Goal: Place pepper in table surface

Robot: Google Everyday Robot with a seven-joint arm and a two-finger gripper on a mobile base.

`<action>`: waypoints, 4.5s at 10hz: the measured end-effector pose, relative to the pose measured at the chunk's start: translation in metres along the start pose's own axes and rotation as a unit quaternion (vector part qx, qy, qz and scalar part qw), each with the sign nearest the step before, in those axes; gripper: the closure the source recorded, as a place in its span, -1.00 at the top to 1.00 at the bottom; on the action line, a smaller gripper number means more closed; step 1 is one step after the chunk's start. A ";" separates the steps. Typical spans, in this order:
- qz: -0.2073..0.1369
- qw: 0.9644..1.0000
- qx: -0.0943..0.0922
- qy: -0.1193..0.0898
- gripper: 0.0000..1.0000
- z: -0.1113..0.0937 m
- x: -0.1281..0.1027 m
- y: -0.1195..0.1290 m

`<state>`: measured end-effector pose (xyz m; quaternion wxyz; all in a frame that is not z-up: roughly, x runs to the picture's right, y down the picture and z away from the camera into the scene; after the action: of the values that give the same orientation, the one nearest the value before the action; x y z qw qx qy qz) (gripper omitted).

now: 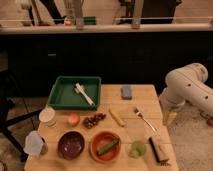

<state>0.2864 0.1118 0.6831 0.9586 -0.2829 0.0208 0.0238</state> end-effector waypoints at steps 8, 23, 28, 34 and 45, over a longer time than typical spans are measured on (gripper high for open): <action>-0.026 1.000 0.001 -0.014 0.60 0.000 -0.009 0.009; -0.232 0.965 -0.019 -0.120 0.60 0.025 -0.178 0.104; -0.214 0.968 -0.023 -0.132 0.60 0.028 -0.178 0.104; -0.189 0.962 -0.036 -0.193 0.60 0.044 -0.221 0.103; -0.238 0.937 -0.081 -0.244 0.02 0.081 -0.265 0.126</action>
<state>0.0171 0.2525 0.6975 0.8856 -0.3418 -0.2840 -0.1351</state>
